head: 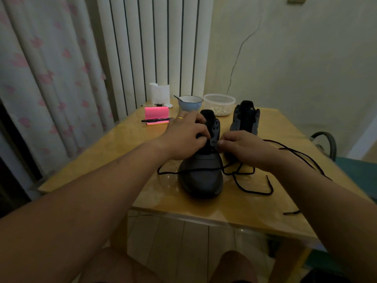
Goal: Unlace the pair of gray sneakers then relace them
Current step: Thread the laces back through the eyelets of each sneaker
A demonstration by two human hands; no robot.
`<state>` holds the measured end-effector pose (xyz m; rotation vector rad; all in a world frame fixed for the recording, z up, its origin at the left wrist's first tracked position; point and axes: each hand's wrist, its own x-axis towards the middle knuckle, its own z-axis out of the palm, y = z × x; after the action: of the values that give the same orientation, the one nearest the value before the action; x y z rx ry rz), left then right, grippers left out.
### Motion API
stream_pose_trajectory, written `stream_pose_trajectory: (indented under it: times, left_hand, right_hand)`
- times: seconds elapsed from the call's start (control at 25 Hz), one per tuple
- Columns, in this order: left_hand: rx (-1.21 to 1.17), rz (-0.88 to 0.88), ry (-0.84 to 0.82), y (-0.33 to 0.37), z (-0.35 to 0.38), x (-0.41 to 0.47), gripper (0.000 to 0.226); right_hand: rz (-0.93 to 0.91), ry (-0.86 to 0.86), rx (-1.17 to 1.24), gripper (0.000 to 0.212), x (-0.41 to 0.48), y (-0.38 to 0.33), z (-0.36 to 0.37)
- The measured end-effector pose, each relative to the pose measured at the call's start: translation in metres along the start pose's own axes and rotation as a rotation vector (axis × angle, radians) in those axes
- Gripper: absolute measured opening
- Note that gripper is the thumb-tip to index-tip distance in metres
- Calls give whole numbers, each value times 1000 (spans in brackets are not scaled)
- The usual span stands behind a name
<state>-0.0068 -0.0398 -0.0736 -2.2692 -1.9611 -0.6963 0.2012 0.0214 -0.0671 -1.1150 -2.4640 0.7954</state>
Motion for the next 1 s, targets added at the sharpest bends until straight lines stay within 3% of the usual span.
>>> stream_pose_trajectory:
  times: [0.24, 0.52, 0.76, 0.88, 1.0]
  left_hand:
    - [-216, -90, -43, -1, 15, 2, 14]
    - [-309, -124, -5, 0, 21, 0, 13]
    - [-223, -66, 31, -5, 22, 1, 21]
    - [-192, 13, -51, -16, 9, 10, 37]
    - [-125, 76, -175, -23, -10, 21, 38]
  right_hand:
    - [37, 0, 121, 25, 7, 4, 5]
    - [78, -13, 217, 27, 13, 15, 5]
    - [46, -32, 16, 25, 20, -6, -4]
    - [36, -54, 13, 24, 23, -7, -2]
    - [50, -74, 94, 29, 23, 4, 2]
